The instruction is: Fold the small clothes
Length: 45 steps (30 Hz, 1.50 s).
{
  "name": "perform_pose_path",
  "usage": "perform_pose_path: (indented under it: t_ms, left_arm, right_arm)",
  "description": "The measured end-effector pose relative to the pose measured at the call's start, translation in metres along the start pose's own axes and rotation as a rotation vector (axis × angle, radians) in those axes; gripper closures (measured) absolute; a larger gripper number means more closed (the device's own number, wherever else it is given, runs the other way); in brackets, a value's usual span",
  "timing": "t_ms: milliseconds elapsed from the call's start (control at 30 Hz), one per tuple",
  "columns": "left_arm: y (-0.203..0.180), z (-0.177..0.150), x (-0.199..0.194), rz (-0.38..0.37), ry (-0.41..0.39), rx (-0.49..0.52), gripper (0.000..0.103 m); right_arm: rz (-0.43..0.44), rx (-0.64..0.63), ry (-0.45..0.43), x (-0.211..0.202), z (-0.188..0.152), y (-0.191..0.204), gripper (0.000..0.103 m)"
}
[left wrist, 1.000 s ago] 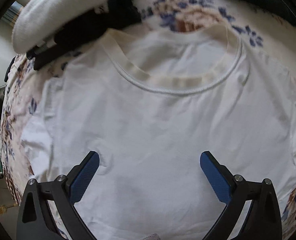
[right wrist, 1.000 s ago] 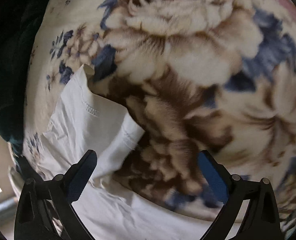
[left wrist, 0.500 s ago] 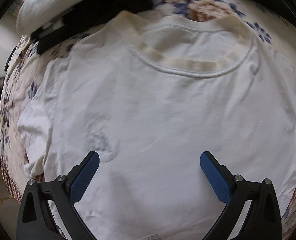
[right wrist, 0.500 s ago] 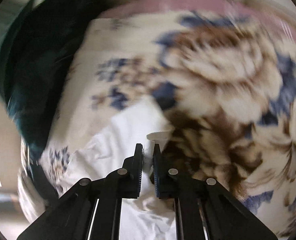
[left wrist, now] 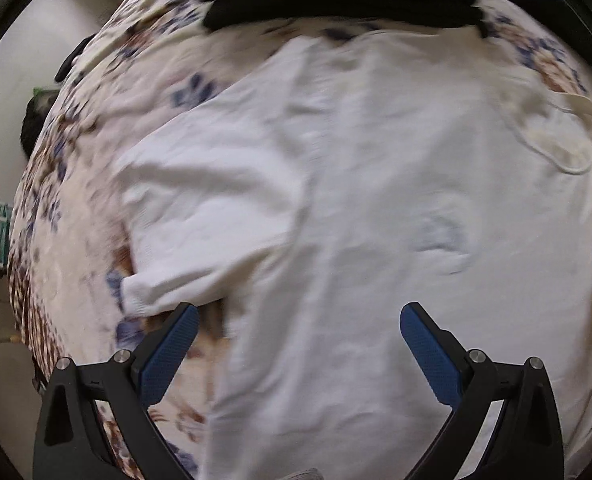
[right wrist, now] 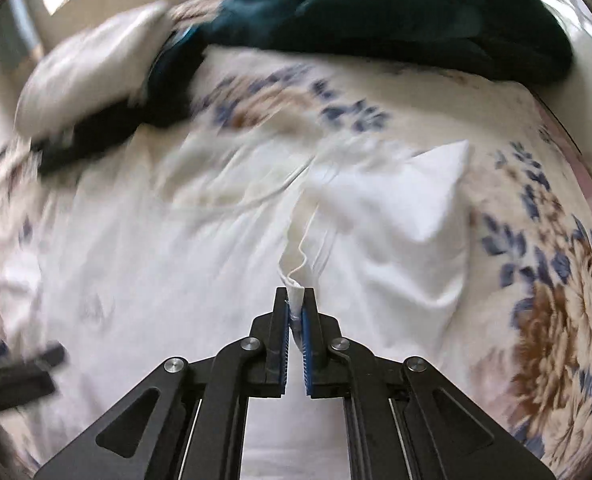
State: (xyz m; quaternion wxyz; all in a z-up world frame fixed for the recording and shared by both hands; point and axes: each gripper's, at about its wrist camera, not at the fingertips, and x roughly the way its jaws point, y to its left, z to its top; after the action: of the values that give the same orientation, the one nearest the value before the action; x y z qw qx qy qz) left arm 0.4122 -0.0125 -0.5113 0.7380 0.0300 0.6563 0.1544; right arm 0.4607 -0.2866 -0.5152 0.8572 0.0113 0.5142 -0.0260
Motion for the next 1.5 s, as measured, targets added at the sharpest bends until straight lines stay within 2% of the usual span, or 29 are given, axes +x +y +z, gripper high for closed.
perform_pose_path:
  t_ms: [100,267,333,400,467,500,533,600,700,767,800,933,967,1000,1033,1067,1100,1133,1167,1233,1333,1400,1500]
  left_arm:
    - [0.009,-0.005,0.006,0.004,0.018,-0.036,0.000]
    - [0.020,-0.012,0.008,-0.013,0.029,-0.075,0.000]
    - [0.021,-0.004,0.006,-0.043,0.019,-0.076,0.000]
    - [0.007,0.008,-0.004,-0.116,-0.001,-0.047,0.000]
    - [-0.018,0.031,-0.021,-0.187,-0.052,0.023,0.000]
    - [-0.031,0.042,-0.025,-0.229,-0.060,0.056,0.000]
    - [-0.044,0.051,-0.029,-0.259,-0.065,0.085,0.000]
    - [-0.082,0.073,-0.035,-0.347,-0.070,0.170,0.000]
    - [-0.131,0.094,-0.036,-0.433,-0.070,0.281,0.003]
    - [-0.166,0.103,-0.031,-0.456,-0.041,0.364,0.005]
    - [-0.185,0.106,-0.025,-0.470,-0.027,0.413,0.009]
    - [-0.233,0.107,-0.006,-0.420,-0.006,0.534,0.012]
    - [-0.241,0.106,-0.002,-0.407,-0.008,0.557,0.016]
    - [-0.249,0.105,0.002,-0.395,-0.014,0.580,0.027]
    - [-0.254,0.104,0.004,-0.391,-0.016,0.593,0.051]
    - [-0.258,0.102,0.007,-0.394,-0.020,0.603,0.067]
    - [-0.260,0.100,0.007,-0.412,-0.024,0.607,0.089]
    - [-0.261,0.097,0.006,-0.413,-0.050,0.604,0.100]
    - [-0.261,0.095,0.004,-0.414,-0.078,0.603,0.101]
    - [-0.252,0.090,-0.002,-0.430,-0.141,0.583,0.102]
    - [-0.235,0.093,-0.001,-0.440,-0.161,0.522,0.103]
    - [-0.226,0.091,-0.002,-0.417,-0.180,0.487,0.103]
    - [-0.210,0.094,-0.001,-0.403,-0.168,0.430,0.103]
  right_arm:
    - [-0.034,-0.056,0.016,0.004,-0.017,0.006,0.097]
    - [-0.012,-0.152,0.037,0.002,-0.025,0.020,0.097]
    - [0.038,-0.200,0.097,0.007,-0.025,0.026,0.097]
    - [0.072,-0.165,0.163,0.008,-0.024,0.020,0.094]
    - [0.111,-0.035,0.181,-0.001,-0.022,-0.003,0.072]
    - [0.115,0.020,0.183,-0.005,-0.021,-0.014,0.053]
    - [0.127,0.117,0.175,-0.013,-0.024,-0.032,0.047]
    - [0.126,0.241,0.169,-0.021,-0.030,-0.055,0.047]
    - [0.143,0.490,0.178,-0.028,-0.047,-0.092,0.047]
    - [0.158,0.631,0.202,-0.025,-0.057,-0.109,0.047]
    - [0.179,0.725,0.218,-0.022,-0.068,-0.118,0.047]
    - [0.220,0.940,0.260,-0.014,-0.101,-0.132,0.047]
    - [0.221,0.968,0.264,-0.013,-0.107,-0.134,0.047]
    - [0.220,0.978,0.263,-0.013,-0.109,-0.132,0.047]
    - [0.217,0.988,0.255,-0.014,-0.112,-0.132,0.047]
    - [0.214,0.990,0.253,-0.014,-0.112,-0.132,0.047]
    - [0.209,0.991,0.250,-0.015,-0.114,-0.132,0.047]
    - [0.206,0.992,0.245,-0.015,-0.115,-0.131,0.047]
    - [0.202,0.993,0.243,-0.015,-0.115,-0.132,0.048]
    - [0.191,0.985,0.241,-0.018,-0.117,-0.128,0.059]
    - [0.181,0.935,0.248,-0.014,-0.110,-0.124,0.060]
    - [0.182,0.902,0.255,-0.011,-0.103,-0.120,0.060]
    - [0.168,0.858,0.256,-0.015,-0.101,-0.124,0.060]
